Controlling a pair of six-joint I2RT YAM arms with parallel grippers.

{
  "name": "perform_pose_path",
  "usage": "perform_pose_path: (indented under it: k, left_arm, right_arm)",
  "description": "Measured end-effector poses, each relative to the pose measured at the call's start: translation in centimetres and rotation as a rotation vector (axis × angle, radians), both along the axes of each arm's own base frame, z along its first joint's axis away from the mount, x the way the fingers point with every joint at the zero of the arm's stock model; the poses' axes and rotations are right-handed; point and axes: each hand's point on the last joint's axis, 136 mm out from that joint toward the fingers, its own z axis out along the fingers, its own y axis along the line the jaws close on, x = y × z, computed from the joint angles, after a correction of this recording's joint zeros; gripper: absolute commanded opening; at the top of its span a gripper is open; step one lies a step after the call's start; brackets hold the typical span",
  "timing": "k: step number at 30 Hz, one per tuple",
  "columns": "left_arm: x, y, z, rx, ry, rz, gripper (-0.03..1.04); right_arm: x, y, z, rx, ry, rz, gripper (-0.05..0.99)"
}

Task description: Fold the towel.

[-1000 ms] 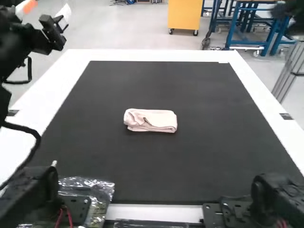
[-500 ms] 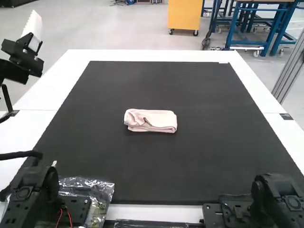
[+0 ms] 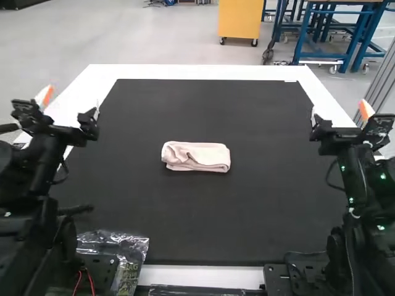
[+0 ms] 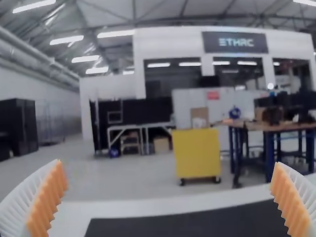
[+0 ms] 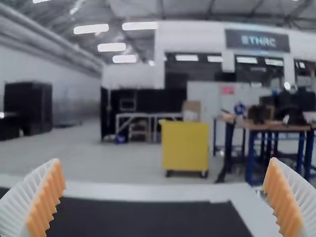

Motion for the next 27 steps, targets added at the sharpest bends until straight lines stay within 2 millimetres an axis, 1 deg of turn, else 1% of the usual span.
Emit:
perform_pose_path:
  k: [3,4,6,8,10,11,27]
  left_arm:
    - [0.9,0.8,-2.5,-0.022,0.078,0.036,0.97]
    - [1.4,1.0,-3.7,-0.037,0.129,0.043,0.97]
    - [2.1,1.4,-6.9,-0.08,0.262,0.052,0.97]
    - [2.4,1.5,-9.7,-0.118,0.376,0.057,0.97]
    - [2.5,1.6,-11.1,-0.142,0.431,0.061,0.97]
    - [2.5,1.7,-11.2,-0.149,0.437,0.062,0.97]
    - [2.4,2.0,-11.4,-0.176,0.442,0.073,0.97]
  right_arm:
    - [0.9,-0.3,-2.8,0.005,0.121,-0.018,0.92]
    - [1.2,-0.4,-4.1,0.005,0.173,-0.023,0.92]
    - [1.5,-0.6,-6.5,0.0,0.272,-0.035,0.92]
    - [1.6,-0.7,-8.6,-0.01,0.358,-0.043,0.92]
    - [1.6,-0.8,-10.3,-0.026,0.426,-0.048,0.92]
    - [1.6,-0.8,-10.8,-0.032,0.445,-0.049,0.92]
    - [1.6,-0.8,-10.7,-0.051,0.443,-0.051,0.92]
